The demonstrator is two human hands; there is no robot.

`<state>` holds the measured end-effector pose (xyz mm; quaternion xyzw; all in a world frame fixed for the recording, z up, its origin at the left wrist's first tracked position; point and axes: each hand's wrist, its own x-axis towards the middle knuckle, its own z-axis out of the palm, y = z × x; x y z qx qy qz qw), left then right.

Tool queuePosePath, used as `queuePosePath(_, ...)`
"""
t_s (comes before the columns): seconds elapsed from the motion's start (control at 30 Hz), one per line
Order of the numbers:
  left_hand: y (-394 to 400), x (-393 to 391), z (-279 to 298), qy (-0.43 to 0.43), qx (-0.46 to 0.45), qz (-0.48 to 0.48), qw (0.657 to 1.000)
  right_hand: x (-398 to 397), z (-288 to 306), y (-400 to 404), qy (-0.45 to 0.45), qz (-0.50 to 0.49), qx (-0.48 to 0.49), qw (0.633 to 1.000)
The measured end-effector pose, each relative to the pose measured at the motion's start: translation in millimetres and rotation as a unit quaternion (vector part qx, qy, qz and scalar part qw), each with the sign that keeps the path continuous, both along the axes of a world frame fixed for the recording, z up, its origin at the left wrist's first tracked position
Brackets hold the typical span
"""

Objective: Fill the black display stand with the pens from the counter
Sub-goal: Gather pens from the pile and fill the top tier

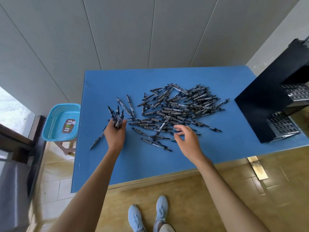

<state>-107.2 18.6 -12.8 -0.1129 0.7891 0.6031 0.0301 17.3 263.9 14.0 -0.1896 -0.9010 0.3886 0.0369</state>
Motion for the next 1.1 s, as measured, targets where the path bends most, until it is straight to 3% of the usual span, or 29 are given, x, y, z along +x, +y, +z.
queuePosePath(0.37,67.6,45.0,69.3,-0.080,0.166,-0.199,0.963,52.7,49.9,50.6,0.033,-0.087,0.006,0.996)
queuePosePath(0.6,147.5,93.0,97.6,-0.122,0.200,-0.317,0.919,114.5,73.3,109.7,0.064,-0.144,-0.002,0.987)
queuePosePath(0.83,230.1,174.6,116.8,-0.157,0.260,-0.316,0.899,203.6,87.0,168.8,0.084,-0.180,-0.003,0.980)
queuePosePath(1.1,306.6,269.3,137.5,-0.088,0.245,-0.320,0.911,298.9,105.0,245.0,0.105,-0.166,0.040,0.980)
